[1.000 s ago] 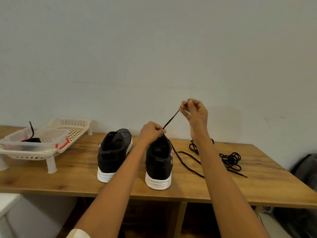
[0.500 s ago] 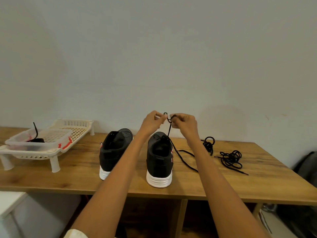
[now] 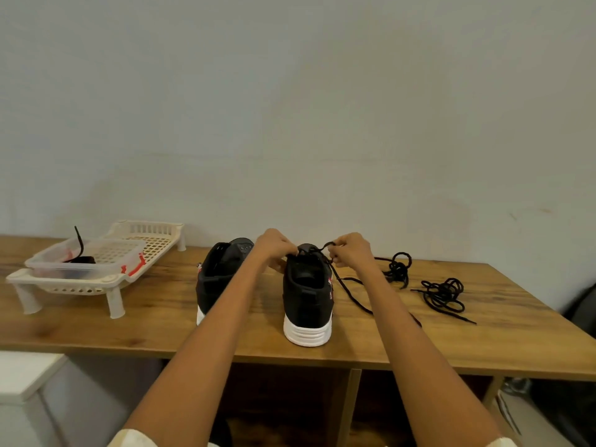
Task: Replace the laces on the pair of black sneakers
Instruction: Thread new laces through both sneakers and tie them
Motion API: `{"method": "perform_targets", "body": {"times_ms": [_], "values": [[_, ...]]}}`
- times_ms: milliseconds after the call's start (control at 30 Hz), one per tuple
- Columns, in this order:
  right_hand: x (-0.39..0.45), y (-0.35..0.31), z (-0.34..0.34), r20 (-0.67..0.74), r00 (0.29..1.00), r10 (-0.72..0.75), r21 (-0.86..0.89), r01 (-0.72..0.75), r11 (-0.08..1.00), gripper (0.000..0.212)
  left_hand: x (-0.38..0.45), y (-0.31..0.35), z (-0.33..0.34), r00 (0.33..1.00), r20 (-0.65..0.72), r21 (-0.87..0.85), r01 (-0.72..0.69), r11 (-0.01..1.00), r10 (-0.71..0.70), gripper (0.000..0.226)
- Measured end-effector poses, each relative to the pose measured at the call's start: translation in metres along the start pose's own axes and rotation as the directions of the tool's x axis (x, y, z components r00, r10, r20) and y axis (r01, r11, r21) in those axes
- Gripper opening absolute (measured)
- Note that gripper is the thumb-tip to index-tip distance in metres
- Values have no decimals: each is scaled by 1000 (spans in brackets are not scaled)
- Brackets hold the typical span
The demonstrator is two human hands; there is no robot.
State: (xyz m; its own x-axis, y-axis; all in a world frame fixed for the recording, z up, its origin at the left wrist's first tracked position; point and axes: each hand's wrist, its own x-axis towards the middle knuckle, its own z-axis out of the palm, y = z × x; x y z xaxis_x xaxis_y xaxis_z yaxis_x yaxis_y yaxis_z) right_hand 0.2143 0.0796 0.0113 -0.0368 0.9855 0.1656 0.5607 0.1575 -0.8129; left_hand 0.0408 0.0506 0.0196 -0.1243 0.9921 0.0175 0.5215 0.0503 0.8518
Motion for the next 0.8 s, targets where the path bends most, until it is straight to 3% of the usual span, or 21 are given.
{"method": "perform_targets", "body": {"times_ms": [100,200,267,400,567,800], "values": [[0,-5,0,-18,999,28,-120,-30,992,31,-4,-4,-9,995,38,-191,95,977,-90,18],[-2,-19,-3,-78,991,-105,-151,92,984,18,-6,-9,-19,985,121,-334,157,930,-122,19],[-6,-32,0,-7,981,-192,-128,190,973,14,-6,-13,-25,976,175,-378,188,907,-129,20],[-15,-43,20,172,946,-276,-168,305,938,17,-8,-12,-29,964,235,-396,214,893,-127,24],[-14,-46,36,169,934,-315,-306,353,884,15,-7,-13,-29,966,224,-400,210,892,-127,26],[-13,-46,46,167,943,-289,-290,327,899,19,-5,-16,-29,968,218,-397,208,894,-128,28]]}}
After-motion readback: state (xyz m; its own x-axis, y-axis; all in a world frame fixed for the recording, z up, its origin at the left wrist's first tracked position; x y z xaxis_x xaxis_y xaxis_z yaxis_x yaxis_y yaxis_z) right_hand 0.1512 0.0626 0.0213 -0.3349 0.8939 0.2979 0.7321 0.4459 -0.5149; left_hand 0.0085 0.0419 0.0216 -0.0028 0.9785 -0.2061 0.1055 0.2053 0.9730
